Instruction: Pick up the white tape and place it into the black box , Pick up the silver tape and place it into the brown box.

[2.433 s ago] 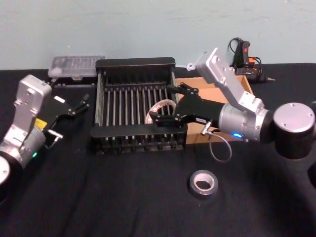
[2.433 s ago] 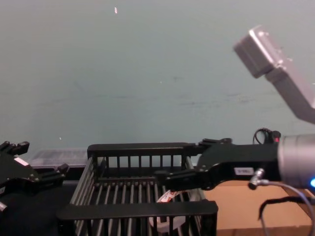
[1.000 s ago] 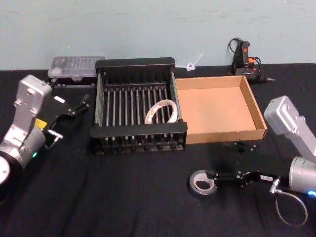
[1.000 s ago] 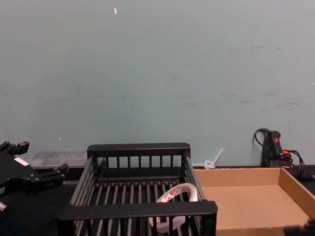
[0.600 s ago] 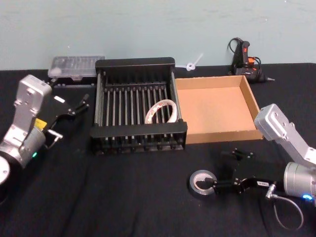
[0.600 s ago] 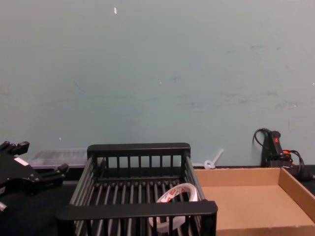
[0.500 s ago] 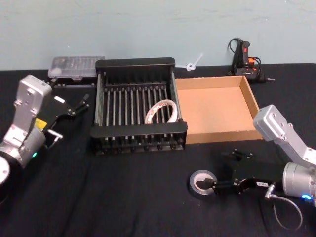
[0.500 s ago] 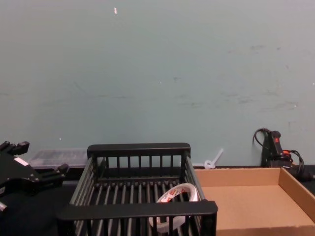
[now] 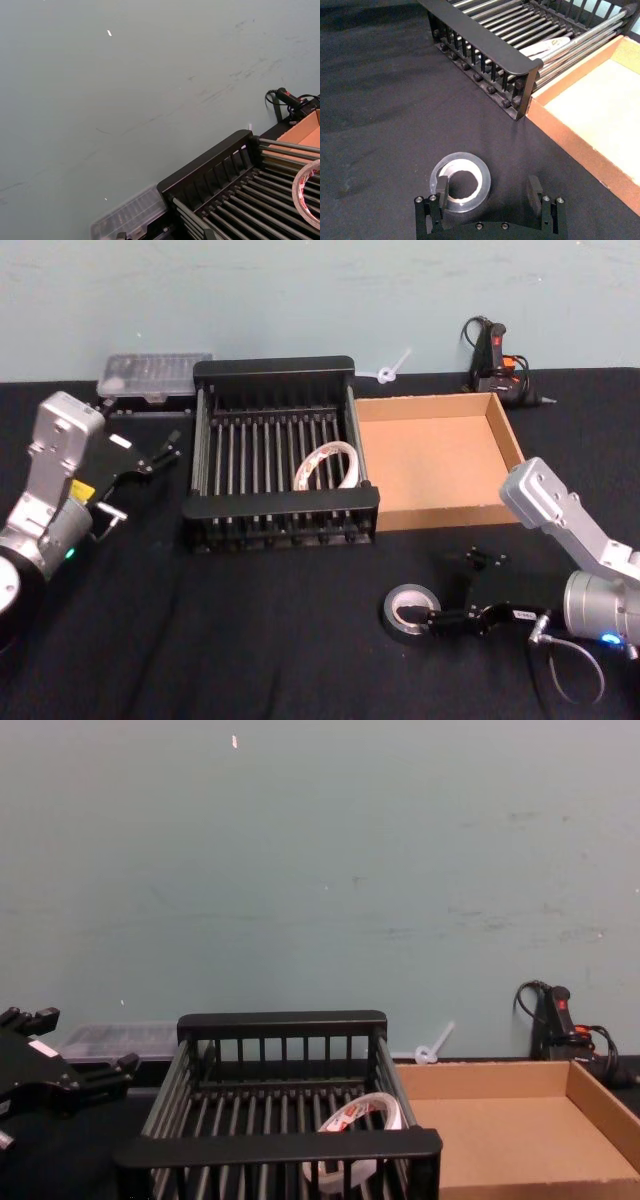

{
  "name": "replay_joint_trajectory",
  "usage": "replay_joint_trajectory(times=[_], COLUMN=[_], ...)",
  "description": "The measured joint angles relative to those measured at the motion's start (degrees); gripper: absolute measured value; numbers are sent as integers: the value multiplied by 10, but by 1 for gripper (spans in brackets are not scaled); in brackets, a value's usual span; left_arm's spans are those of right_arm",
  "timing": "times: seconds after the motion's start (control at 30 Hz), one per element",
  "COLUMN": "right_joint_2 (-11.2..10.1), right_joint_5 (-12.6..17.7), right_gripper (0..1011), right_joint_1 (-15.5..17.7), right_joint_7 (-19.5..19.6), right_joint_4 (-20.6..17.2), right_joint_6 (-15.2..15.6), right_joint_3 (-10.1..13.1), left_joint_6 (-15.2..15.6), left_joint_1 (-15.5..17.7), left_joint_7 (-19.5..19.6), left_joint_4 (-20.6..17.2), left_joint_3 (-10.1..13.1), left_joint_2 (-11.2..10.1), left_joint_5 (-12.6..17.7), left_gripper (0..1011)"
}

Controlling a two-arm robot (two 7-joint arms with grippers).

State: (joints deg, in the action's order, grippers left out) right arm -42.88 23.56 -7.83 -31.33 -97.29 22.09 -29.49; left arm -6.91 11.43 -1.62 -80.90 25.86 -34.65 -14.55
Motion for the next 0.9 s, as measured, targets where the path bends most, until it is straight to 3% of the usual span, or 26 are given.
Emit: replay_joint_trajectory(times=[0.9], right_joint_2=[29], right_joint_5=[-29], right_gripper=[1002], right_joint_1=[-36], right_joint_7=[-8], right_joint_4=[38], right_joint_6=[4], right_joint_3=[-24], left_joint_6=[0], left_joint_1=[0], left_joint_7=[0], left_joint_4=[0], left_joint_3=[0], left_joint_2=[0], left_joint_5=[0], left_gripper=[1001])
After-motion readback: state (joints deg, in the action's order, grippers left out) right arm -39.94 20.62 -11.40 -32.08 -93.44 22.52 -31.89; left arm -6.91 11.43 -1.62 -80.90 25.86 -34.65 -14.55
